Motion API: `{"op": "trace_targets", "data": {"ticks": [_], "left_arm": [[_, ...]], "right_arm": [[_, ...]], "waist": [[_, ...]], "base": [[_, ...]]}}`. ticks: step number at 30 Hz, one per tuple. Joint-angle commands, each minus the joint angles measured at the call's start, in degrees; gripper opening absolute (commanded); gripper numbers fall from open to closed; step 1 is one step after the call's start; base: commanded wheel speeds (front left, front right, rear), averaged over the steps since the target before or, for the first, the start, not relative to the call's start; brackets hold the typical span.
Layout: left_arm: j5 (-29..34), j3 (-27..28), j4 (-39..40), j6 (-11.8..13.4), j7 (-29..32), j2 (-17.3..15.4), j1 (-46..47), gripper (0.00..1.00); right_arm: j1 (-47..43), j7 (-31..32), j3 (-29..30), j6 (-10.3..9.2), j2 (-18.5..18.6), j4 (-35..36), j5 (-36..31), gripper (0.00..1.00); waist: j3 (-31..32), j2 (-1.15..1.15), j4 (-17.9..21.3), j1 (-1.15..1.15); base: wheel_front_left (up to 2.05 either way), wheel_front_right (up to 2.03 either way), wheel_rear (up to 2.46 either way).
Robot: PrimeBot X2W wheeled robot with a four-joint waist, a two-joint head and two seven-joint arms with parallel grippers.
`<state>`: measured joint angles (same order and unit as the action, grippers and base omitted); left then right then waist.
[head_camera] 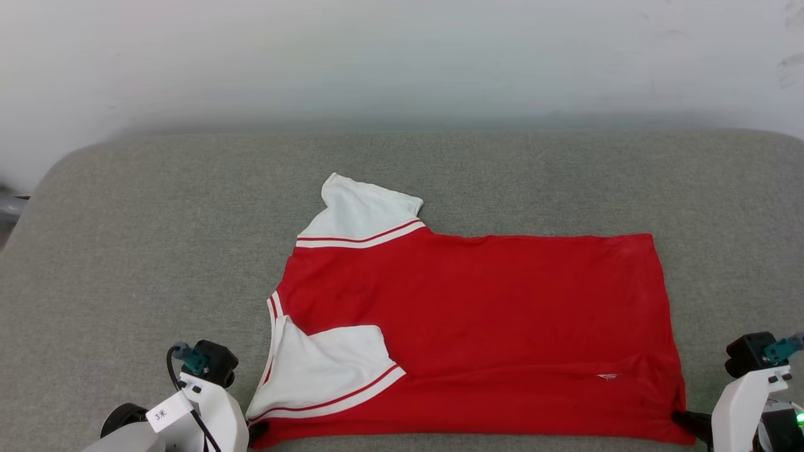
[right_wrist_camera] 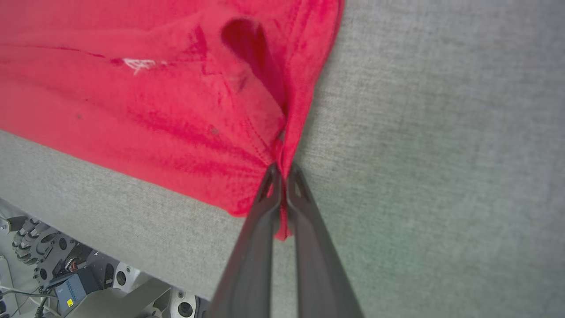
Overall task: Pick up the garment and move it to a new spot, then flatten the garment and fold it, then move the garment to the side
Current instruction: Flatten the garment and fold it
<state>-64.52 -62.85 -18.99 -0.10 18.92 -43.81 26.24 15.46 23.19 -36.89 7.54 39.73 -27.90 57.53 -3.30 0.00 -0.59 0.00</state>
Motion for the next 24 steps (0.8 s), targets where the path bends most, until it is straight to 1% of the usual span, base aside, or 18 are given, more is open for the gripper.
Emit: {"op": "trace_targets", "data": {"ticks": [1,2,3,4,9,14,17,18,20,21,24], "left_arm": [[-0.4,0.1,-1.1,-0.4,-0.4,0.6,-0.5,0.0],[-0.3,0.2,-1.5,-0.4,-0.9,0.6,-0.4,0.11],[0.4,0.3,-1.8,-0.3,-1.5,0.4,0.0,0.84],[1.1,0.4,-2.1,-0.1,-2.3,0.2,0.3,1.0],[2.4,0.9,-1.0,0.2,-4.2,-1.0,1.3,1.0],[4.3,2.9,2.5,1.7,-6.6,-3.6,3.9,1.0],[6.0,4.8,3.7,2.8,-9.3,-4.1,6.5,1.0],[7.1,5.5,3.9,3.2,-10.3,-4.2,8.3,1.0],[7.3,6.4,3.6,3.2,-10.8,-3.4,10.3,1.0],[7.3,6.4,3.6,3.2,-10.8,-3.4,10.3,1.0],[8.2,7.5,2.5,3.0,-11.4,-2.5,14.1,1.0]], "right_arm": [[-1.2,-1.1,0.0,-0.1,-0.8,-0.6,-0.7,0.05],[-1.2,-1.8,0.1,-0.1,-1.0,-0.7,-0.8,0.53],[-1.1,-2.4,0.2,-0.1,-1.1,-0.7,-1.1,1.0],[-1.0,-3.4,0.5,-0.1,-1.0,-0.7,-1.6,1.0],[-1.2,-9.1,2.1,-0.09,-0.3,0.3,-4.0,1.0],[-0.7,-18.2,7.1,-0.09,-0.2,2.1,-7.9,1.0],[0.0,-24.1,11.3,-0.09,-1.7,3.1,-12.0,1.0],[0.1,-27.0,14.3,-0.09,-3.4,4.0,-14.5,1.0],[-0.2,-29.2,17.1,-0.09,-5.0,5.5,-17.6,1.0],[-0.2,-29.2,17.1,-0.09,-5.0,5.5,-17.6,1.0],[-1.1,-31.5,21.8,-0.09,-8.1,8.5,-22.2,1.0]], "waist": [[0.4,0.0,-0.2,0.0],[0.7,0.0,-0.2,0.0],[1.0,0.0,-0.2,0.0],[1.4,0.0,-0.2,0.0],[3.1,0.0,-0.1,0.0],[3.9,0.0,0.2,0.0],[3.9,0.0,0.8,0.0],[3.7,0.0,1.4,0.0],[3.3,0.0,1.9,0.0],[3.3,0.0,1.9,0.0],[1.8,0.0,2.9,0.0]], "base": [[0.0,0.0,0.0],[0.0,0.0,0.0],[0.0,0.0,0.0],[0.0,0.0,0.0],[0.0,0.0,0.0],[0.0,0.0,0.0],[0.0,0.0,0.0],[0.0,0.0,0.0],[0.0,0.0,0.0],[0.0,0.0,0.0],[0.0,0.0,0.0]]}}
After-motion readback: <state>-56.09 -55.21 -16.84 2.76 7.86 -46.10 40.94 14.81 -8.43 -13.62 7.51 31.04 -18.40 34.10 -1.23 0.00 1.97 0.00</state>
